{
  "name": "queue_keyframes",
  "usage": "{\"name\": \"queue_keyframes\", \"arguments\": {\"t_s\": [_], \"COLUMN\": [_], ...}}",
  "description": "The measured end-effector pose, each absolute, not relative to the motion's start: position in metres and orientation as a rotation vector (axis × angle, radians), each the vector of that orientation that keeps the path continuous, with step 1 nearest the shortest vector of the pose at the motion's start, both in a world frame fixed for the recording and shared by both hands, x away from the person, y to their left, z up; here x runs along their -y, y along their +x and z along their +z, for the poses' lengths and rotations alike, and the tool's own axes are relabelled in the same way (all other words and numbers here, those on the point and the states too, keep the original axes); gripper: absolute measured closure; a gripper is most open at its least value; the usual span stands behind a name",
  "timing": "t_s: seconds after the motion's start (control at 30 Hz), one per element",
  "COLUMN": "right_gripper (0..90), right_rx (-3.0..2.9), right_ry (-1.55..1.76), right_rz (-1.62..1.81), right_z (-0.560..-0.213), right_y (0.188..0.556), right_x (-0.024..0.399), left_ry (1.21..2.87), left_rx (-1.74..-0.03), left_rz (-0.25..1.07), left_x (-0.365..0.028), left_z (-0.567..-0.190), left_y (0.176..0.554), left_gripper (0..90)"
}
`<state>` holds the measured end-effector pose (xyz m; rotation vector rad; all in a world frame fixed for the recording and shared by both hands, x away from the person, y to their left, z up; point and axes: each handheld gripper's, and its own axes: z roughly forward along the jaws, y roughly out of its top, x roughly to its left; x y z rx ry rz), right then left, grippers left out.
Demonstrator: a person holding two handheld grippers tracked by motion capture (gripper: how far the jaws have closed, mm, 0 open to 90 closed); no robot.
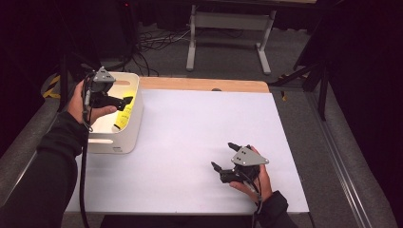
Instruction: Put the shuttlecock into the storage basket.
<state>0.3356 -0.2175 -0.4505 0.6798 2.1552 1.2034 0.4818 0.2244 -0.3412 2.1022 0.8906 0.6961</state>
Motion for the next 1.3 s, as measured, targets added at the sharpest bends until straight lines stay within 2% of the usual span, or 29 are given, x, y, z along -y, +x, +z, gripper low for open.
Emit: {"name": "queue_keyframes", "arguments": {"t_s": [1.3], "right_gripper": [15.0], "right_rx": [-2.15], "right_ry": [0.681], "right_rz": [1.212], "right_z": [-0.449], "right_y": [0.333], "right_x": [0.217], "left_ry": [1.921], "left_rx": [-0.672], "left_rz": [0.679], "left_x": [-0.228], "left_z": [-0.347], "left_y": [0.423], "left_gripper": [10.4]}}
